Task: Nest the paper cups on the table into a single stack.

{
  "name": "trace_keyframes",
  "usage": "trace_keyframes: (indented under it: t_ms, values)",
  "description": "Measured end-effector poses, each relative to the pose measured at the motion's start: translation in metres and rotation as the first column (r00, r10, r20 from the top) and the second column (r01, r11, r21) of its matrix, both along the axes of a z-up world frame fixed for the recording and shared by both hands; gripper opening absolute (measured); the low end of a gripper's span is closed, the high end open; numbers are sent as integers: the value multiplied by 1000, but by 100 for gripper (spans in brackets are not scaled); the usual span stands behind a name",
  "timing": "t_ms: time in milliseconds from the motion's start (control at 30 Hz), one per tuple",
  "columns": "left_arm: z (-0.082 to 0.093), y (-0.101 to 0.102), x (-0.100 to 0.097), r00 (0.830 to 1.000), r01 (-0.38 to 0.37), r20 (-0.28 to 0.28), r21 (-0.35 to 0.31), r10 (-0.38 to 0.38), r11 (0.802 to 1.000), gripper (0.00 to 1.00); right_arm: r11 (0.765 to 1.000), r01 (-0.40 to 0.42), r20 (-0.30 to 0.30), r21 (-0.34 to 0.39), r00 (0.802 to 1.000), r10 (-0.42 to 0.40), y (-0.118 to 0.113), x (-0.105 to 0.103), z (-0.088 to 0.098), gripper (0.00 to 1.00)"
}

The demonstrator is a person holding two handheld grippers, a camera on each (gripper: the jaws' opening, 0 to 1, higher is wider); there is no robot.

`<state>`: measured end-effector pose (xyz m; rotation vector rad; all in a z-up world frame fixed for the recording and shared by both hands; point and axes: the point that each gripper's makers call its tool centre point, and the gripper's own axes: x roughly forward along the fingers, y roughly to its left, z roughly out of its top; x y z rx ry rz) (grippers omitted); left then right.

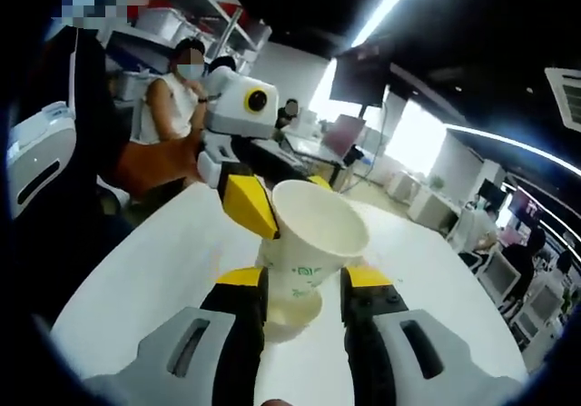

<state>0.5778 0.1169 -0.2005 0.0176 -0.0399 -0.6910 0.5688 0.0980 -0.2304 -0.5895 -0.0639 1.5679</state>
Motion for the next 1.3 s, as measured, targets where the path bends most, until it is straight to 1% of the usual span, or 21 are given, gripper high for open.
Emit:
trace_keyframes:
  t_ms: [233,367,567,933,1300]
  values:
    - [-4,-4,3,1000,5,5,5,-5,1000,45,1000,8,18,-21,1000,-8,-4,4,-3,34]
    - [-9,-5,5,1000,3,4,9,-3,1000,45,999,14,31,-39,999,-12,-5,7,-8,34]
    - [-15,-6,7,1000,3,-7,1,-3,1000,45,998,19,46,-64,999,-16,-6,9,-13,34]
    - [-27,-6,8,1000,3,-25,5,-3,1000,45,994,17,70,-111,998,-9,-8,11,-24,34]
    - [-35,-7,5,999,6,-35,9,-6,1000,45,990,7,81,-141,997,5,-8,9,-30,34]
